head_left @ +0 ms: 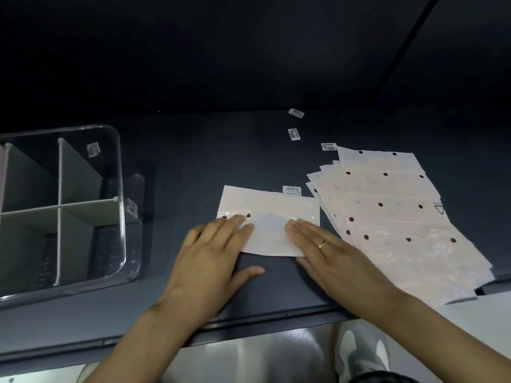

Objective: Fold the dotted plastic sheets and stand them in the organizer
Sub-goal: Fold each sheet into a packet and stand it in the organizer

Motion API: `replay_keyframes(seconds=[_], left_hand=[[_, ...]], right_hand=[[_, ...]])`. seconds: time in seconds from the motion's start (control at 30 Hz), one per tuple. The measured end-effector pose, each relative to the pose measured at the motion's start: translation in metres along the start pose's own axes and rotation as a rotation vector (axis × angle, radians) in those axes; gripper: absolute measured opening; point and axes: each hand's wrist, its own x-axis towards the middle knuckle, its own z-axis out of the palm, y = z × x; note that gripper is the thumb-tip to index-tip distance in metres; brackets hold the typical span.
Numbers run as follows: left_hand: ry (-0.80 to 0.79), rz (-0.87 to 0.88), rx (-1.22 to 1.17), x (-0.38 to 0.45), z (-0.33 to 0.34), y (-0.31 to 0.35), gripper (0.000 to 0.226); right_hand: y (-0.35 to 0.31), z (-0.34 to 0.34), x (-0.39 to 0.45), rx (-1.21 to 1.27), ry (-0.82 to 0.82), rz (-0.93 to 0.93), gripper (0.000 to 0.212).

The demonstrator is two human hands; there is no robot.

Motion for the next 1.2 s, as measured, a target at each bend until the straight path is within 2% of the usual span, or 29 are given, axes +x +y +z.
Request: replay_keyframes(seconds=[0.1,0.17,0.27,0.33,0.4,0.47,0.53,0.67,0.77,0.83,0.9,0.97,1.1,1.2], left_hand=[[0.066,0.028,-0.106,0.006,-0.003,-0.007,0.054],[0.119,0.027,-0.165,0.009,-0.003,-0.011,0.039],[0.183,-0.058,-0.318,0.011,-0.005,-0.015,0.025],[0.217,-0.201,-0.491,0.01,-0.005,-0.014,0.027],[0.279,-0.298,-0.605,0.007,-0.003,-0.01,0.039],[0.383,-0.245,-0.491,0.005,-0.004,-0.005,0.043],[0.391,-0.102,-0.309,0.007,-0.002,0.002,0.044],[0.123,0.097,-0.03,0.01,0.01,0.022,0.056],[-0.041,0.094,0.076,0.008,0.013,0.026,0.066],[-0.075,0.106,0.084,0.007,0.016,0.023,0.07],[-0.097,0.115,0.096,0.007,0.017,0.021,0.071],[-0.099,0.119,0.087,0.007,0.017,0.021,0.069],[-0.102,0.125,0.061,0.008,0.015,0.021,0.07],[-0.101,0.117,0.045,0.009,0.012,0.021,0.069]], right_hand=[[0.005,-0.004,0.003,0.067,0.017,0.037,0.055],[0.005,-0.006,0.006,0.244,0.05,0.144,0.044],[0.007,-0.013,0.012,0.679,0.047,0.426,0.018],[0.01,-0.014,0.014,0.899,0.036,0.606,0.013],[0.015,-0.012,0.018,0.978,0.039,0.728,0.009],[0.02,-0.008,0.023,0.98,0.019,0.796,0.006],[0.023,-0.004,0.029,0.967,-0.025,0.828,0.009],[0.028,-0.004,0.039,0.925,-0.094,0.835,0.01],[0.03,-0.005,0.042,0.911,-0.103,0.847,0.007],[0.025,-0.007,0.04,0.791,-0.063,0.856,0.02],[0.015,-0.011,0.033,0.475,0.076,0.727,0.03],[0.004,-0.013,0.025,0.301,0.179,0.499,0.028],[0.004,-0.008,0.011,0.2,0.089,0.253,0.026],[0.014,-0.006,0.004,0.096,0.019,0.171,0.045]])
